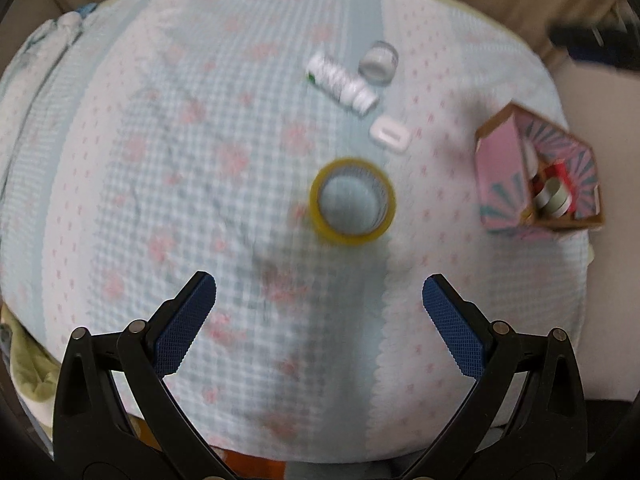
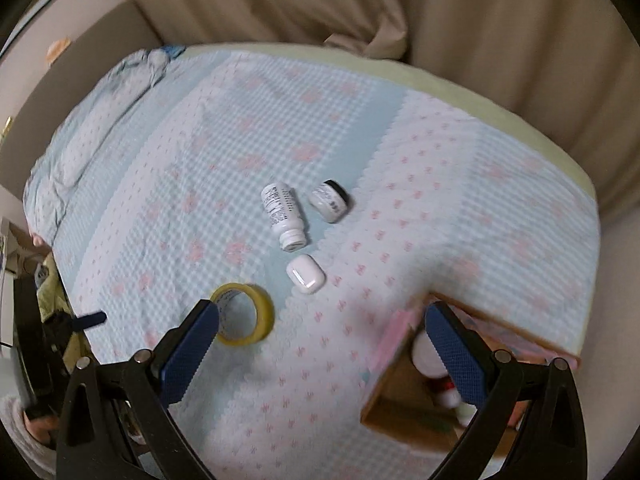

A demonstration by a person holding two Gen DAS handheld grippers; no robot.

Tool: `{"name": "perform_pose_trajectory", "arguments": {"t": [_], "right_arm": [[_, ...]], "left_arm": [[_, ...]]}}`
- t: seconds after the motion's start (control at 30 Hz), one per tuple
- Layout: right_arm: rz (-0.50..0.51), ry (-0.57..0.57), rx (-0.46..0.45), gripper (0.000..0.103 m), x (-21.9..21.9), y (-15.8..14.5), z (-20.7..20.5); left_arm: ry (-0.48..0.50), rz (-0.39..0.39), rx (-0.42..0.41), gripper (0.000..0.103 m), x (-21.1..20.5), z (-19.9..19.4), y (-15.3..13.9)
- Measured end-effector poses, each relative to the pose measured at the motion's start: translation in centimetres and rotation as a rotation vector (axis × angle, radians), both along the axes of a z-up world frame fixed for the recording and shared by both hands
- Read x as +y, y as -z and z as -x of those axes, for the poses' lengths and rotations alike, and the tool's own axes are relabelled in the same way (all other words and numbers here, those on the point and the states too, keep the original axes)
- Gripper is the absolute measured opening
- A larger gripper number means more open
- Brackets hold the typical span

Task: Organize rigid objects
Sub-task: 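Move both tools back over remaining items on the bed, then grasp yellow tape roll with left tool while right tool grasps white pill bottle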

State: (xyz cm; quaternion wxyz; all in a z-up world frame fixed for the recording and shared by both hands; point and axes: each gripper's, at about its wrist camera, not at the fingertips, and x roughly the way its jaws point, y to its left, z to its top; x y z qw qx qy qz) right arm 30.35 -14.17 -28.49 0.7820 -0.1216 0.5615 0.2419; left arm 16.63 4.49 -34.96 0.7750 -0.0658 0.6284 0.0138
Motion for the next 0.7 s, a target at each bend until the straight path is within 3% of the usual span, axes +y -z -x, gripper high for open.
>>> {"name": "perform_pose_trajectory", "arguments": {"t": [0.27, 0.53, 0.7], "right_arm": [[0.087, -0.124, 0.092, 0.103, 5.6, 7.9, -4.5], [0.152, -0.21, 0.199, 0.103, 9.5, 15.7, -7.3], [0.147, -0.233, 0.252, 0.103, 11.5, 18.7, -8.5]], "left_arm": [[0.114, -0.056, 0.102, 0.103, -2.4, -1.9, 8.1], [0.219, -0.131, 0.137, 0.103, -5.2, -6.0, 12.3], [0.26, -0.152, 0.153, 0.103, -6.5, -8.0, 13.9]]}}
